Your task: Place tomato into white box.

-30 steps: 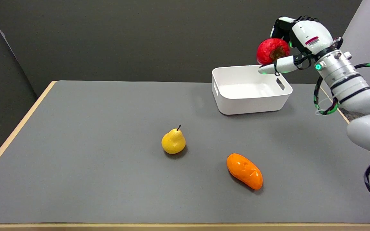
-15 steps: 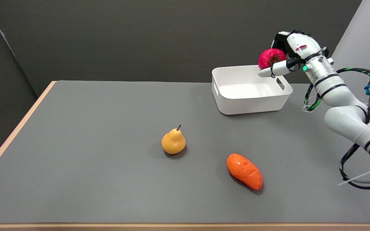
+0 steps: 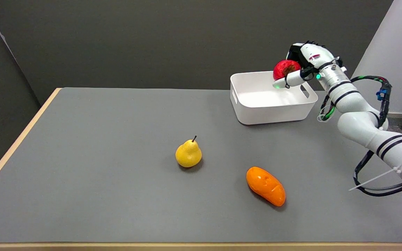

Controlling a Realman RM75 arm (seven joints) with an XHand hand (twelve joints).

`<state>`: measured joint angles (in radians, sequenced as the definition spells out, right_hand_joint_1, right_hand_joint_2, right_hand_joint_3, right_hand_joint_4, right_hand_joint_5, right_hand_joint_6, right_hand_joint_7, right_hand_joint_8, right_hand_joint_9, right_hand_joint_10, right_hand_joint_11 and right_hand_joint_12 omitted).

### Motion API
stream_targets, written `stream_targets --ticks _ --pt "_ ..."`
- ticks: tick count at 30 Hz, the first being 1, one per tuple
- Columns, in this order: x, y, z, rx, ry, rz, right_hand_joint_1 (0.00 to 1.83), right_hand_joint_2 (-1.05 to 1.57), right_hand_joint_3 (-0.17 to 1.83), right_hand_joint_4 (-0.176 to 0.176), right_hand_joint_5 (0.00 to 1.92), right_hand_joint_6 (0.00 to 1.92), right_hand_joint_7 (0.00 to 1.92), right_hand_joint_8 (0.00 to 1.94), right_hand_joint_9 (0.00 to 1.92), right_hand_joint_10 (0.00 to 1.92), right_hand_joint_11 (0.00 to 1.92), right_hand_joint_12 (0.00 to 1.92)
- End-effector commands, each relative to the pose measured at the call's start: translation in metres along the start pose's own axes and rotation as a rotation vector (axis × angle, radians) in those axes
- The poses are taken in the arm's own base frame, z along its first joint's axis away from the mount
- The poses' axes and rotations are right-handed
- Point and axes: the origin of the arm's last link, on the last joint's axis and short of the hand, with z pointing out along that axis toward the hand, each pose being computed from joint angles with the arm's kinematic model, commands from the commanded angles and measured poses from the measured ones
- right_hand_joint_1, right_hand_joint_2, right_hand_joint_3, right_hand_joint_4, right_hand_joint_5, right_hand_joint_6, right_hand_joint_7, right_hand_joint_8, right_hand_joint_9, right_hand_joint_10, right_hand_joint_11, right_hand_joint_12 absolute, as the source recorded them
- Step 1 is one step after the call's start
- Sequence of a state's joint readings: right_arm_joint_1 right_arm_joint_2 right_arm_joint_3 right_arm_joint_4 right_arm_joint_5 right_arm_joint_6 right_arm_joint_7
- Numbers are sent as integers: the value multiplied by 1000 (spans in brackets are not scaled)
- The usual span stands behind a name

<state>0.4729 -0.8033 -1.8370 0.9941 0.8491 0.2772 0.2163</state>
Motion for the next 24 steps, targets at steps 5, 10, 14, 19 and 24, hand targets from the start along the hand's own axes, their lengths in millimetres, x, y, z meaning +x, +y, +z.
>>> stream_targets --ticks 5,10,14,19,24 --pt "-13 -21 8 13 -22 150 229 542 958 106 18 192 -1 76 -1 313 -1 918" --pt "-13 -29 2 39 -16 159 128 495 924 109 11 176 -1 -1 -1 130 -1 787" --pt "-9 -38 -5 72 19 185 122 501 935 121 26 230 -1 -1 0 77 -1 707" --pt "17 -71 -21 186 141 250 128 525 954 121 38 277 -1 -1 -1 43 -1 626" --pt "45 -112 -51 332 248 315 81 515 952 119 55 338 45 207 17 369 -1 861"
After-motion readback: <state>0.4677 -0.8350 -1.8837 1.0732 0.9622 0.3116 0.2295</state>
